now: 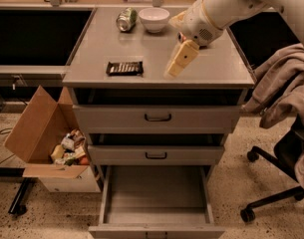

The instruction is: Place rxbar chocolate into bottom drawer

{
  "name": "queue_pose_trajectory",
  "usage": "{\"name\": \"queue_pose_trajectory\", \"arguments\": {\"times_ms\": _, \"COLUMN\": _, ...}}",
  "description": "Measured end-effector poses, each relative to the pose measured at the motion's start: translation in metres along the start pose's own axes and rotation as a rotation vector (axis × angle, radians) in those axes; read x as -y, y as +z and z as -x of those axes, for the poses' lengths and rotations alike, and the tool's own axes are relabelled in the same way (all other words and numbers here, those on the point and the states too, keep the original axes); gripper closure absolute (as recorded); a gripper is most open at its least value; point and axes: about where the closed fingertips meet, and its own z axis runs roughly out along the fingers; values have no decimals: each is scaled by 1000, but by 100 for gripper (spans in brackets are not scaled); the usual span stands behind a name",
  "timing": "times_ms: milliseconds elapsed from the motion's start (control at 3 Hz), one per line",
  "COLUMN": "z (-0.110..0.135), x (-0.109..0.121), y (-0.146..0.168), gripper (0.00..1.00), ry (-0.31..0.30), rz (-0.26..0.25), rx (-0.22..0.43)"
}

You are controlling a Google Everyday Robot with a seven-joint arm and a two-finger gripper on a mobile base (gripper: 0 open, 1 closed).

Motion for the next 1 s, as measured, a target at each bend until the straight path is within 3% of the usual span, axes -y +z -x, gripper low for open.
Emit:
{"name": "queue_pose_trajectory", "arguments": {"times_ms": 333, "z": 19, "x": 18, "y": 46, "gripper": 0, "ry": 18, "rz": 59, "rx": 85}}
{"name": "queue_pose_trajectory", "arguments": {"times_ms": 1000, "z": 30, "x": 37, "y": 100, "gripper": 0, "ry": 88, "rz": 114, "rx": 183}}
